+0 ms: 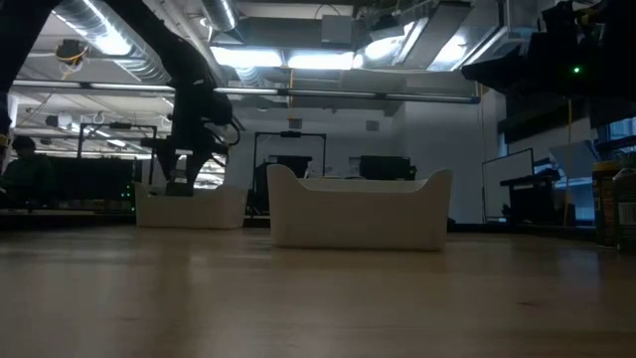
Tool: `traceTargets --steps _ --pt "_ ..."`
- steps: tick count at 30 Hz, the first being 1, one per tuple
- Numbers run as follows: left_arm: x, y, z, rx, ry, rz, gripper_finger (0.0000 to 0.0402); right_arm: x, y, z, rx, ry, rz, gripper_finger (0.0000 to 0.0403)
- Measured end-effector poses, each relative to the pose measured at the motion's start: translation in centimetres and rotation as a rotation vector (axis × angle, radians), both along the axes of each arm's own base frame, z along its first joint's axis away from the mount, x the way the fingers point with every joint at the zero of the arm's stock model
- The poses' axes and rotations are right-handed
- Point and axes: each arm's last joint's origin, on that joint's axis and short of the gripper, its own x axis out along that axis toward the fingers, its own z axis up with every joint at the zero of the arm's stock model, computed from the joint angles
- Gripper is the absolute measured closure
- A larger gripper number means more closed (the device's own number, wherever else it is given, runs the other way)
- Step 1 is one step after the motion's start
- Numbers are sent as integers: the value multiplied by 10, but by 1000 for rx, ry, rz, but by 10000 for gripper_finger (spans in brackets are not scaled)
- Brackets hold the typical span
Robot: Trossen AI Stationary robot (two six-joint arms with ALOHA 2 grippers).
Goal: Sort spices by type
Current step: Put the green seasoning bottle into the top white bin
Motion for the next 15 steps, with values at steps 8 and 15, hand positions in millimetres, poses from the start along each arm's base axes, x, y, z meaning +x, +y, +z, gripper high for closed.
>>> traceTargets --steps 8,15 --pt "1 1 0 16 2 5 195 0 0 0 0 0 0 391" --pt "1 -1 0 4 8 12 187 0 0 0 0 1 0 391"
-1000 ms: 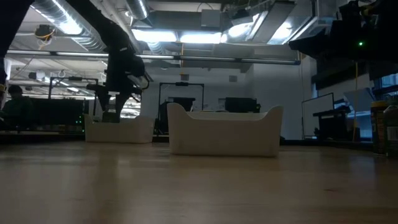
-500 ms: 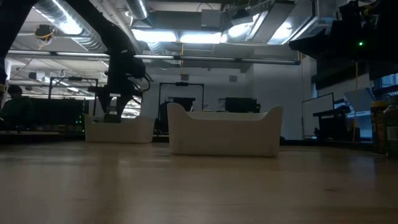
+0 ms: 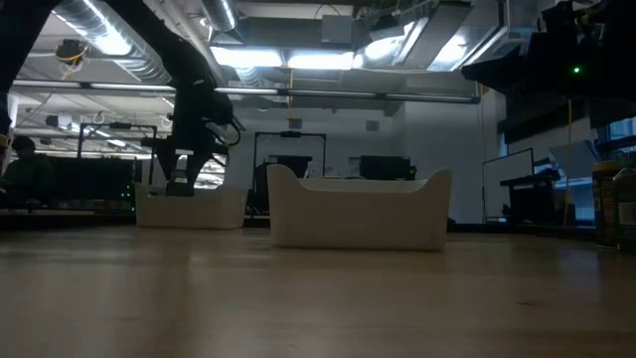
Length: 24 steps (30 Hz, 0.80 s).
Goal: Sort spices by type
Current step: Put the green seasoning bottle into the top white bin
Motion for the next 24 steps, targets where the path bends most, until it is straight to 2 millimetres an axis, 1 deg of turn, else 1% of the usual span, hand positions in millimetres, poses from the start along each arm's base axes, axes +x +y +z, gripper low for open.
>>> traceTargets --steps 8,14,19,24 --pt "0 0 0 1 -1 5 136 0 0 0 0 0 0 391" --pt "-2 -4 5 -6 6 -17 126 0 0 0 0 0 0 391" --pt "-5 -6 20 28 -9 -36 125 0 0 0 -1 0 1 391" --pt "-3 -13 45 108 -45 -76 125 0 0 0 -1 0 0 391"
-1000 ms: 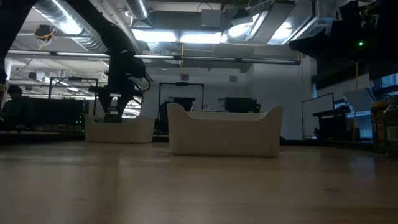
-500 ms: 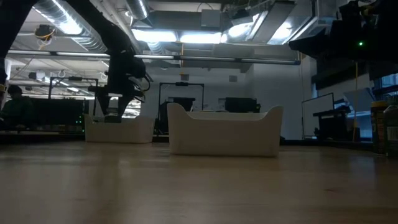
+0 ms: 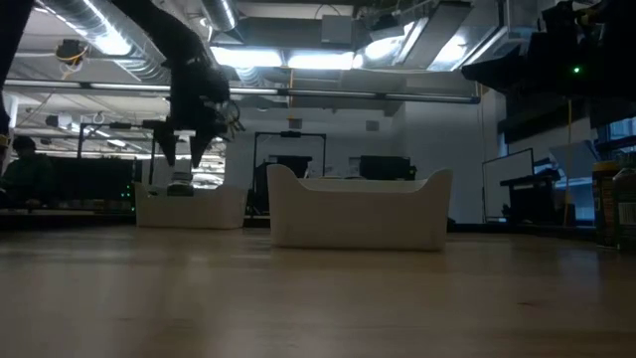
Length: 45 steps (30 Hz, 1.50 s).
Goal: Sort spices by type
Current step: Put the green seasoning bottle into the top white bin
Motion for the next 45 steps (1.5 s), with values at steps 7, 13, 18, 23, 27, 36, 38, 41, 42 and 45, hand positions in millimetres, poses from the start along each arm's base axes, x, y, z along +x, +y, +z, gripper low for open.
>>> traceTargets --steps 7,13,18,23,27,36,38,41,42,45 --pt "11 -19 32 97 -32 -137 125 0 0 0 -1 -1 0 391" --pt "28 -33 48 171 -73 -223 125 0 0 0 0 -1 0 391" --pt "49 -43 52 210 -119 -326 125 0 0 0 -1 -1 1 391" --pt "70 -52 56 257 -203 -404 125 0 0 0 -1 -2 0 391" --pt "84 -59 59 276 -289 -469 125 0 0 0 -1 -2 0 391" --pt "115 -76 70 353 -459 -636 125 0 0 0 -6 -3 -1 391" --pt "121 -80 72 379 -483 -655 125 0 0 1 -14 -1 -3 391" --pt "128 -85 75 407 -513 -680 125 0 0 1 -18 -1 -5 391" --pt "130 -87 76 415 -521 -689 125 0 0 1 -19 0 -5 391" --pt "136 -92 78 437 -545 -709 125 0 0 1 -24 -1 -6 391"
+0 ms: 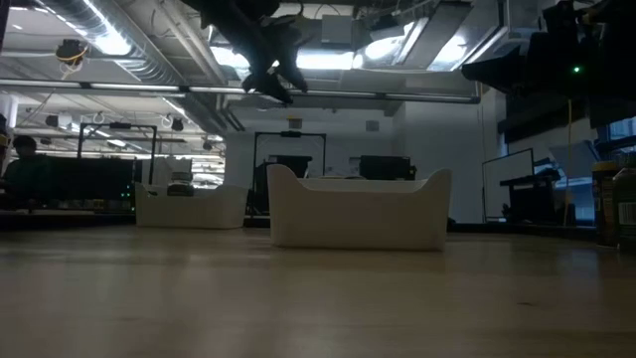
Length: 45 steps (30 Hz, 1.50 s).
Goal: Sort spices by type
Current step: Put the green seasoning bottle into the top white bin
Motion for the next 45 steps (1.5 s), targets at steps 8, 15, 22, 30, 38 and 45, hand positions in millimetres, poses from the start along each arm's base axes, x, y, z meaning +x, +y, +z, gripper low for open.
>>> traceTargets --steps 8,15,22,30,38,45 --pt "12 -11 6 34 -68 -38 125 0 0 0 -1 -1 0 391" --pt "16 -14 9 38 -105 -41 125 0 0 1 -4 -13 0 391" --pt "23 -15 15 48 -135 -49 125 -1 0 3 -10 -30 -1 391" --pt "60 -11 17 32 -106 -89 125 -1 0 3 -16 -30 -11 391" --pt "89 1 8 15 -46 -106 125 -1 0 3 -15 -23 -11 391" --pt "108 11 -1 28 -18 -124 125 -1 0 3 -14 -24 -20 391"
